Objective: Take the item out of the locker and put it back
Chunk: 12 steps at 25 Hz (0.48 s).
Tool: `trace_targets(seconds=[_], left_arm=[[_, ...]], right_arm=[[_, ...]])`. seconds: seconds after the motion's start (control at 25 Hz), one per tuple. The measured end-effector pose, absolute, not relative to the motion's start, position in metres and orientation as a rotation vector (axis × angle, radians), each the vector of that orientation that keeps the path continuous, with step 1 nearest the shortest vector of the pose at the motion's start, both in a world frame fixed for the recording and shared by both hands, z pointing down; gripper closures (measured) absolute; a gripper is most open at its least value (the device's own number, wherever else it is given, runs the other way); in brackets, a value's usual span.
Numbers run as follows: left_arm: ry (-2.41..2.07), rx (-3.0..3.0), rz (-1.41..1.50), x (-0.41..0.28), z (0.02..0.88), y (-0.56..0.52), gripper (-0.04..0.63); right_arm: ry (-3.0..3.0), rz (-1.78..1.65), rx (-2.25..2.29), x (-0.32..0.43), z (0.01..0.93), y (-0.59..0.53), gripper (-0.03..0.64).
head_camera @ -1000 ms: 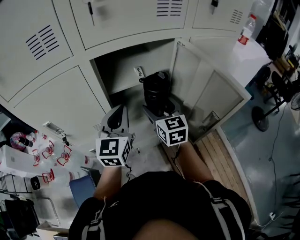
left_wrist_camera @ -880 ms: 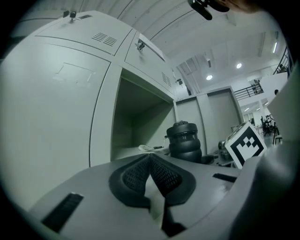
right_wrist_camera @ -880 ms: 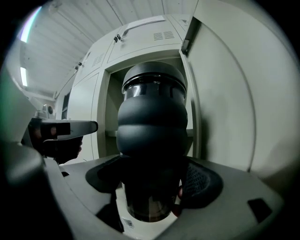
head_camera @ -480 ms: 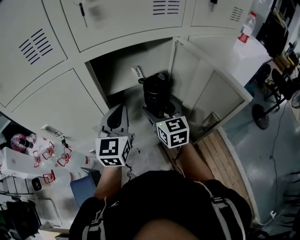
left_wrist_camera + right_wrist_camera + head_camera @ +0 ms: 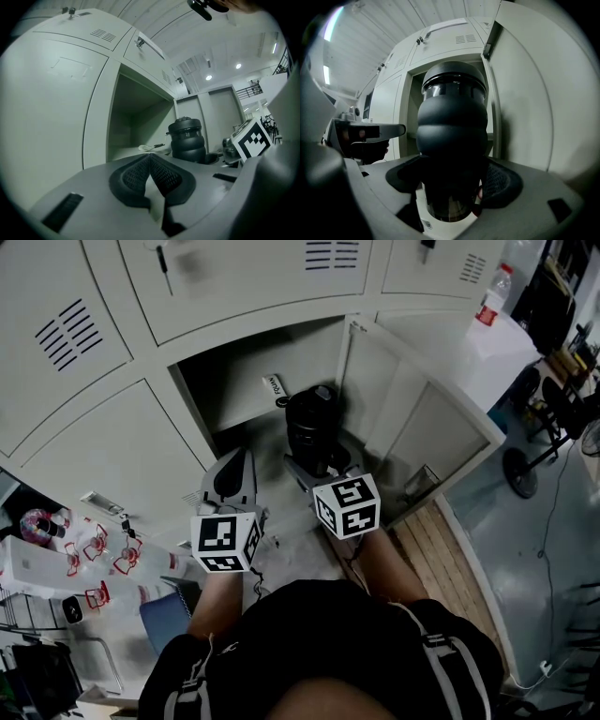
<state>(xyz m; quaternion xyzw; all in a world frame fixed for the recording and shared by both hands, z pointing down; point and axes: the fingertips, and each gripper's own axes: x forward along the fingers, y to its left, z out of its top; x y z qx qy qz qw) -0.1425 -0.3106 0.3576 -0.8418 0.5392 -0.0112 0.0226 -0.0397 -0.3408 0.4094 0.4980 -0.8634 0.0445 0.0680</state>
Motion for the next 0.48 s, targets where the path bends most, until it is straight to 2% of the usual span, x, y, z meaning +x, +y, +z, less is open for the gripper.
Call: trace_targets(seconds=[0.48], left_arm=[[1.694, -2.596, -0.026, -0.153, 0.356, -0.311, 0.583]], right_arm=[[-2.734, 0.194, 1.505, -0.057, 0.352, -0.359, 0.227]])
